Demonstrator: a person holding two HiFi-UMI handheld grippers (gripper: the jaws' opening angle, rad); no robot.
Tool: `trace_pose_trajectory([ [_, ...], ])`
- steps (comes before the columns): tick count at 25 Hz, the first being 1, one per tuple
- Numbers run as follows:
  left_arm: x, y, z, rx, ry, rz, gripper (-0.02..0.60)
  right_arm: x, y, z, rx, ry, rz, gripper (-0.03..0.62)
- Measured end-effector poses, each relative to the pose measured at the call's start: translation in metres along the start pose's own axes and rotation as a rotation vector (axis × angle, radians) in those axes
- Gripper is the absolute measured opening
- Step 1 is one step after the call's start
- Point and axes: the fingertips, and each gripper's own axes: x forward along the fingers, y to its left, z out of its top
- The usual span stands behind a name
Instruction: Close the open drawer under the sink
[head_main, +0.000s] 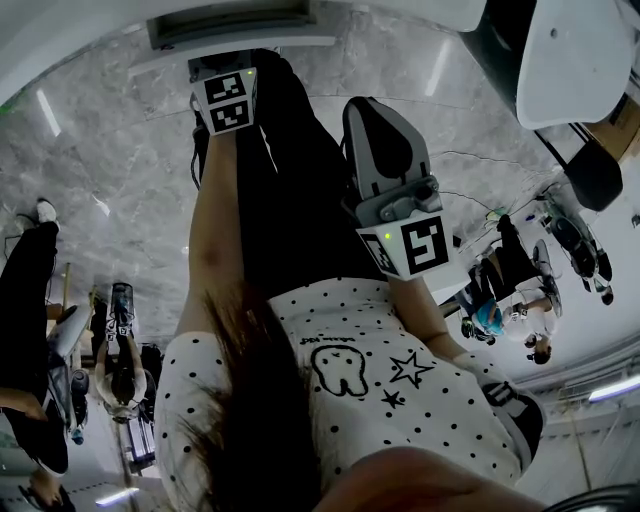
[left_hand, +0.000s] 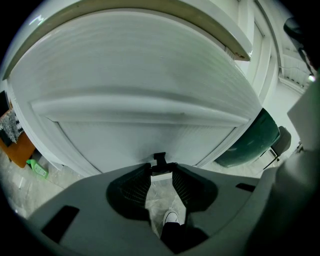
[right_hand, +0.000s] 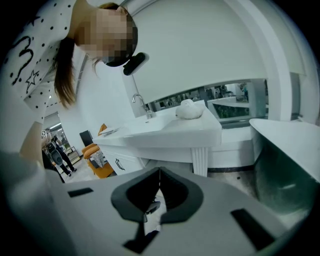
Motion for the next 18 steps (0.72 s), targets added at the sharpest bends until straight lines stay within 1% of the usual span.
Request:
trace_pose_trajectory([
  [8,0.006,0.003,0.001,-0.014,0.001,0.017,0.135,0.002,-0.003,-0.006,0.018,0.005,-0.004,0.014],
  [18,0.023,0.009,0.024,-0.022,-0.02,0.031,0.135,0.008,-0.01,-0.004,0.026,0.007,-0.009,0.014],
])
